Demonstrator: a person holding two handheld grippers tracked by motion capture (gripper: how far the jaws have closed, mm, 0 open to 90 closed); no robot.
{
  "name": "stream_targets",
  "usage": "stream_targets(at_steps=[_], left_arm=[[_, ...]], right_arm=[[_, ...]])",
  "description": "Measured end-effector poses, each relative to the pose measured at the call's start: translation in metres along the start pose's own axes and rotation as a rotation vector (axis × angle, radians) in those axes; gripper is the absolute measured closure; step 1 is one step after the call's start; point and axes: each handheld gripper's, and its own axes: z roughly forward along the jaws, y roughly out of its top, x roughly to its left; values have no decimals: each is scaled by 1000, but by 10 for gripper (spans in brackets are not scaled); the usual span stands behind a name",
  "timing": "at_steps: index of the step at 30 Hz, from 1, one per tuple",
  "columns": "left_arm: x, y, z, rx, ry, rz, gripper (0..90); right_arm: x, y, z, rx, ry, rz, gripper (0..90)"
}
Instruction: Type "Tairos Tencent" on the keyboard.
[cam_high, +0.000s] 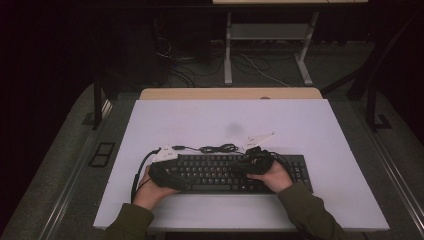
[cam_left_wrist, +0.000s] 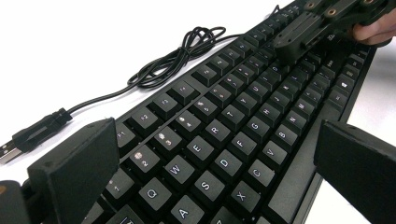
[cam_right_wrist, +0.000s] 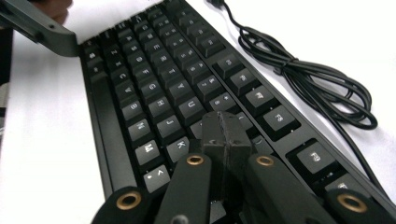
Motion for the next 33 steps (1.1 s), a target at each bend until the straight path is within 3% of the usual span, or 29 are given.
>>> stream_targets(at_steps=[9, 26, 33], left_arm=[[0, 0, -1, 0, 1, 1, 0], [2, 0, -4, 0, 9, -2, 23], [4, 0, -7, -3, 16, 1, 75]], right_arm=[[1, -2, 6, 44, -29, -9, 896], [1, 1, 1, 13, -23, 1, 894], [0, 2, -4, -19, -8, 16, 793]])
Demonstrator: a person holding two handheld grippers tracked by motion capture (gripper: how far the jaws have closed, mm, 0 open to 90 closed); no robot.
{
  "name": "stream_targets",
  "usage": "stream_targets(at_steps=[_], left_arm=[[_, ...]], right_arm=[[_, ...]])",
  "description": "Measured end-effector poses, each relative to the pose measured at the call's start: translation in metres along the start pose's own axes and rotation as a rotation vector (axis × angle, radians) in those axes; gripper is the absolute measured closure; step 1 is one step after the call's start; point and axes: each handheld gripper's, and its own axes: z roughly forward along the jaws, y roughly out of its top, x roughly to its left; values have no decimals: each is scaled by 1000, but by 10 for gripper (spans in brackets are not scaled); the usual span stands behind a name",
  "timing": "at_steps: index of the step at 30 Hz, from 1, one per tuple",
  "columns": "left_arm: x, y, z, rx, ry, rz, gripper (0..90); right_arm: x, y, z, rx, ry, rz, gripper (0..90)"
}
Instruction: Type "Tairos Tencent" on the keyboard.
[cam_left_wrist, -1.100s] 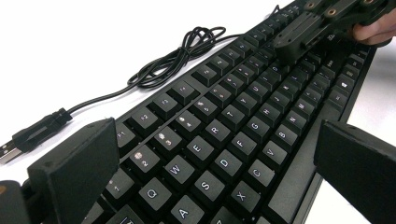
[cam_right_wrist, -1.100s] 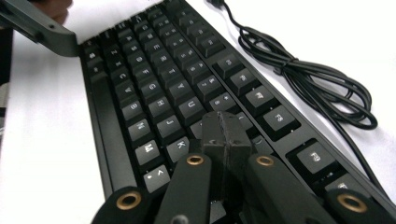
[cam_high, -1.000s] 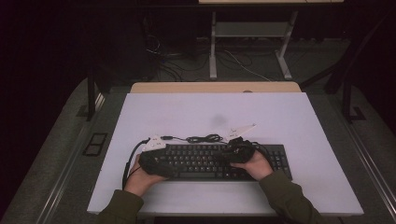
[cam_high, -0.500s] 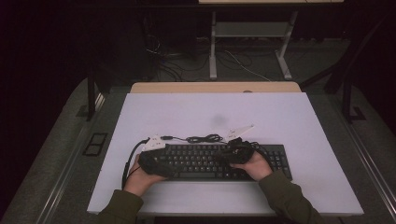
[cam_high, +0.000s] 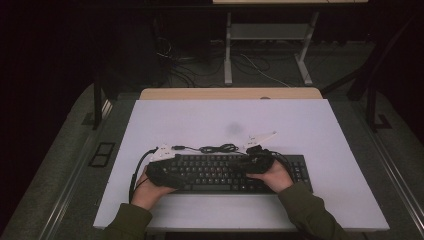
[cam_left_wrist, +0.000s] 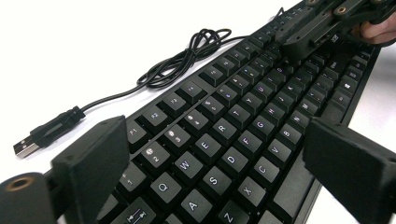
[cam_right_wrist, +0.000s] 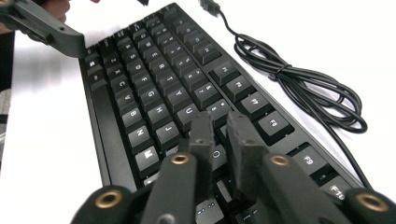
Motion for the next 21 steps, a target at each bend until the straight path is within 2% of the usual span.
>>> stream_targets(at_steps=[8, 15, 21], left_arm=[[2, 0, -4, -11, 1, 0, 190], [4, -2, -7, -10, -16, 4, 340], [5, -3, -7, 6, -29, 7, 465]], right_arm=[[-3, 1, -4, -27, 18, 14, 653], [-5, 2, -4, -40, 40, 16, 492], [-6, 1, -4, -56, 24, 17, 375]])
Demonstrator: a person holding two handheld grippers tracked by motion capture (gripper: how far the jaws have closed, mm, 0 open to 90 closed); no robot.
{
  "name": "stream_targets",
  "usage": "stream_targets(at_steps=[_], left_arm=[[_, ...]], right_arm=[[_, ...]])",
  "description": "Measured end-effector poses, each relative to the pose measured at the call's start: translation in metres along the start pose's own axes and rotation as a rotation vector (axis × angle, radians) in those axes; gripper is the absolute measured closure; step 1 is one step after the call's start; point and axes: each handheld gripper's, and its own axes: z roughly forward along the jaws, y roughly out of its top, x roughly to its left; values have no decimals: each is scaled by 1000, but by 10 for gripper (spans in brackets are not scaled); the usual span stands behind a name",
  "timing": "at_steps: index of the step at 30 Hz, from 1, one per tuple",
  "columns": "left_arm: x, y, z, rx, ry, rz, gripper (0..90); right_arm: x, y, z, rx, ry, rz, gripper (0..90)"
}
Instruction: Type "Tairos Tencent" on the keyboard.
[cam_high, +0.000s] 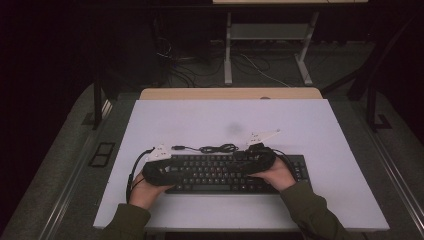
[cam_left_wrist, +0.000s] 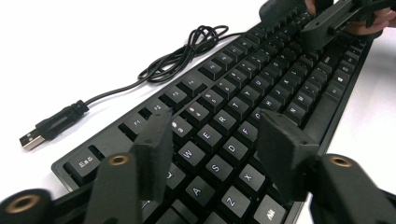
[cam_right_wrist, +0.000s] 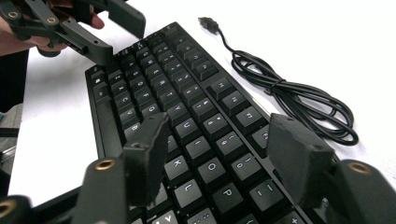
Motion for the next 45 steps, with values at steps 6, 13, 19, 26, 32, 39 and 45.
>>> stream_targets(at_steps=[6, 13, 19, 26, 32, 39, 45], left_arm=[[0, -2, 1, 17, 8, -4, 584], [1, -2, 1, 34, 1, 2, 773], [2, -2, 4, 63, -24, -2, 887], [0, -3, 8, 69, -31, -4, 887], [0, -3, 11, 84, -35, 1, 887], [-1, -3, 14, 95, -39, 6, 887], [-1, -4, 15, 99, -38, 5, 887]], right_arm=[[-2, 0, 0, -17, -11, 2, 311], [-2, -1, 1, -22, -21, -5, 285], [-2, -1, 0, -24, -24, -6, 284], [-2, -1, 0, -23, -26, -5, 284], [-2, -1, 0, -21, -25, -8, 284], [-1, -1, 1, -18, -27, -11, 284], [-1, -1, 1, -18, -28, -13, 284]])
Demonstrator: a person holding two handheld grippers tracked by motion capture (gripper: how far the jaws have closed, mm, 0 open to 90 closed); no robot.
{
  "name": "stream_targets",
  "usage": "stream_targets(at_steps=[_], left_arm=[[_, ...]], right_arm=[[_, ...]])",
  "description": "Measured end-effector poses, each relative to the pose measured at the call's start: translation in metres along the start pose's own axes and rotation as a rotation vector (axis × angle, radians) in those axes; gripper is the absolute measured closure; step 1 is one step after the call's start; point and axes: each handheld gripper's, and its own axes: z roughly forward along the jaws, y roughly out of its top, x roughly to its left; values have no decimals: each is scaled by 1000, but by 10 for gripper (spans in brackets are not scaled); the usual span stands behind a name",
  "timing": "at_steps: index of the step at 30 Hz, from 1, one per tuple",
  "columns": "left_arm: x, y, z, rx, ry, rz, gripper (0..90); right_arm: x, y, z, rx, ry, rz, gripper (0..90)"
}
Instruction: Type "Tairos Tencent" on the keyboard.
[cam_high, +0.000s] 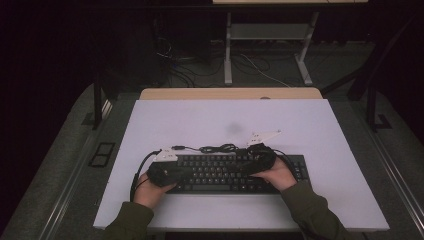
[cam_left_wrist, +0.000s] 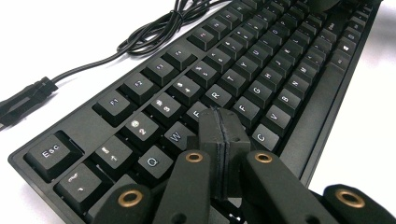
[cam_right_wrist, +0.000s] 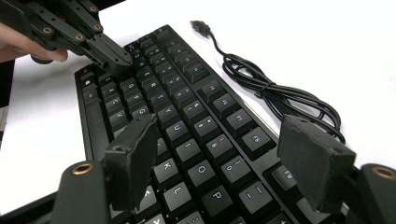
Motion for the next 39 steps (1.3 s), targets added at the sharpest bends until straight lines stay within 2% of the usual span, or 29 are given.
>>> stream_targets(at_steps=[23, 39], left_arm=[[0, 1, 1, 21, 12, 8, 888], [-1, 5, -6, -20, -2, 7, 888]], right_arm=[[1, 1, -1, -2, -1, -2, 284], [1, 1, -2, -5, -2, -2, 284]])
